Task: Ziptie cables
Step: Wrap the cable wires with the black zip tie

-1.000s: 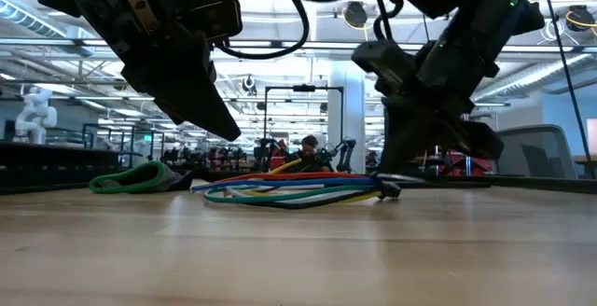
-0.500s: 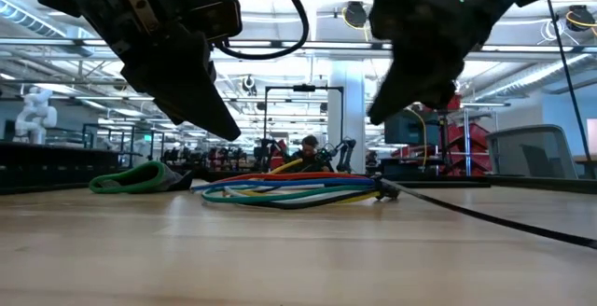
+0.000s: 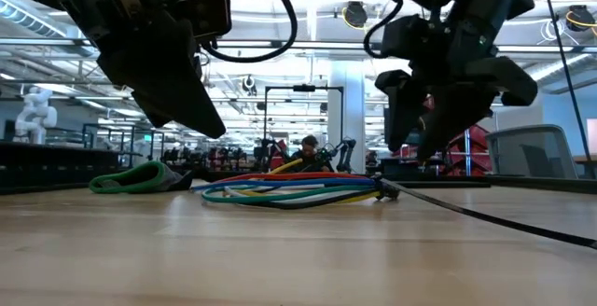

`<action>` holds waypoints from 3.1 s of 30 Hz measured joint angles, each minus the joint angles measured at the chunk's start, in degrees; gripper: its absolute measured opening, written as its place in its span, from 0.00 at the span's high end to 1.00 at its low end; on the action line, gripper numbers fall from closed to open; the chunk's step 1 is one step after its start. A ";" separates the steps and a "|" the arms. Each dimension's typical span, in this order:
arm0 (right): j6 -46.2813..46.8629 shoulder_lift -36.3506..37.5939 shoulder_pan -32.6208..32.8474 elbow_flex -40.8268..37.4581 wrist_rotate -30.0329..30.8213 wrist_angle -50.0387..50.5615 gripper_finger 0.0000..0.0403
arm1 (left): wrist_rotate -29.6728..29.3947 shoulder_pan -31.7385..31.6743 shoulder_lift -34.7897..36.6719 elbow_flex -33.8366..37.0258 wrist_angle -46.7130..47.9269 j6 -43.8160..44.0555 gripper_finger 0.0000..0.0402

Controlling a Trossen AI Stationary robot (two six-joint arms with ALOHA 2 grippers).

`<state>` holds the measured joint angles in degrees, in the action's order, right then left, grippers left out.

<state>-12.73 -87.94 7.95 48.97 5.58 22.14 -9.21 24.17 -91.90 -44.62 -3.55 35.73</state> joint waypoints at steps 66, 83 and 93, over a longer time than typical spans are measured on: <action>9.22 -6.64 1.64 29.76 -1.39 38.32 0.99 | -3.72 -3.68 0.02 -3.77 -1.79 -8.18 0.99; 3.03 -7.30 1.70 8.10 -5.36 15.38 0.57 | -3.34 -3.02 0.02 -3.78 -1.25 -4.59 0.99; -4.55 -12.20 -1.71 7.74 -5.58 10.27 0.58 | -5.59 -3.04 0.02 -3.78 -0.56 -1.51 0.99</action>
<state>-17.28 -100.14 6.24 56.71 0.00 32.41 -14.80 21.12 -91.88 -48.40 -4.11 34.22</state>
